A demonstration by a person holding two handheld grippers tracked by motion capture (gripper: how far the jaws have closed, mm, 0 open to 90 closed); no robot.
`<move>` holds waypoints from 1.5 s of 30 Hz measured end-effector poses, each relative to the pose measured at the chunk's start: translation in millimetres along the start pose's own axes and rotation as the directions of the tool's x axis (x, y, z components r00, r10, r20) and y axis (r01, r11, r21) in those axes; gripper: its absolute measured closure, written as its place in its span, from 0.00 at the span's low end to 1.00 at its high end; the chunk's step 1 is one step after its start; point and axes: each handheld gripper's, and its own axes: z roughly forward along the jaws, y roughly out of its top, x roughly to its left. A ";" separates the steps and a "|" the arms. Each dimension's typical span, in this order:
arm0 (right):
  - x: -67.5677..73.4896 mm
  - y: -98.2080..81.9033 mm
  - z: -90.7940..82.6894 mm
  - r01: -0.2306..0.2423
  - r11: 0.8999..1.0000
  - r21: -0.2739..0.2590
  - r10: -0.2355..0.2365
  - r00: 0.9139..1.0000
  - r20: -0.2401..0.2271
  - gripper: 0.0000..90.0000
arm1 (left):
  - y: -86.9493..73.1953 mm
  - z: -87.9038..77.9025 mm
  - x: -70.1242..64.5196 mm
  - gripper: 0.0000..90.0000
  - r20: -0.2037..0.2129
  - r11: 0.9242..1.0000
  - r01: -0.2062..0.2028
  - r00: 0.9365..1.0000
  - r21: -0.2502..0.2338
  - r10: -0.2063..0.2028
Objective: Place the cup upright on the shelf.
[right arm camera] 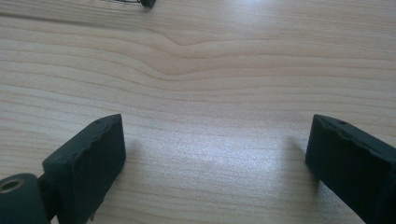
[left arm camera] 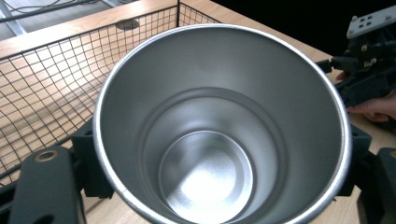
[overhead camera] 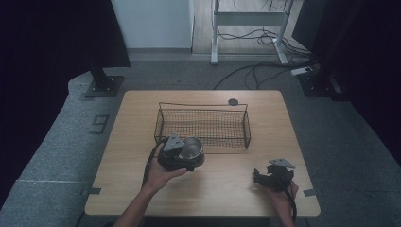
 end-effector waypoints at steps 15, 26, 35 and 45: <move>-0.2 0.6 0.5 -0.004 1.000 0.000 0.004 1.000 0.002 0.05 | 18.5 6.4 14.7 0.21 -0.032 1.000 0.010 0.999 -0.005 -0.010; -0.4 0.8 0.9 -0.006 1.000 -0.001 0.006 1.000 0.005 0.05 | 26.8 7.2 27.5 0.21 -0.036 1.000 0.016 0.999 -0.012 -0.017; -0.8 1.0 1.1 -0.006 1.000 -0.002 0.006 1.000 0.006 0.05 | 28.2 10.0 35.7 0.21 -0.052 1.000 0.023 0.998 -0.006 -0.024; -0.9 1.0 1.0 -0.005 1.000 0.000 0.005 1.000 0.005 0.05 | 39.8 10.9 37.4 0.21 -0.050 1.000 -0.004 0.999 -0.014 0.003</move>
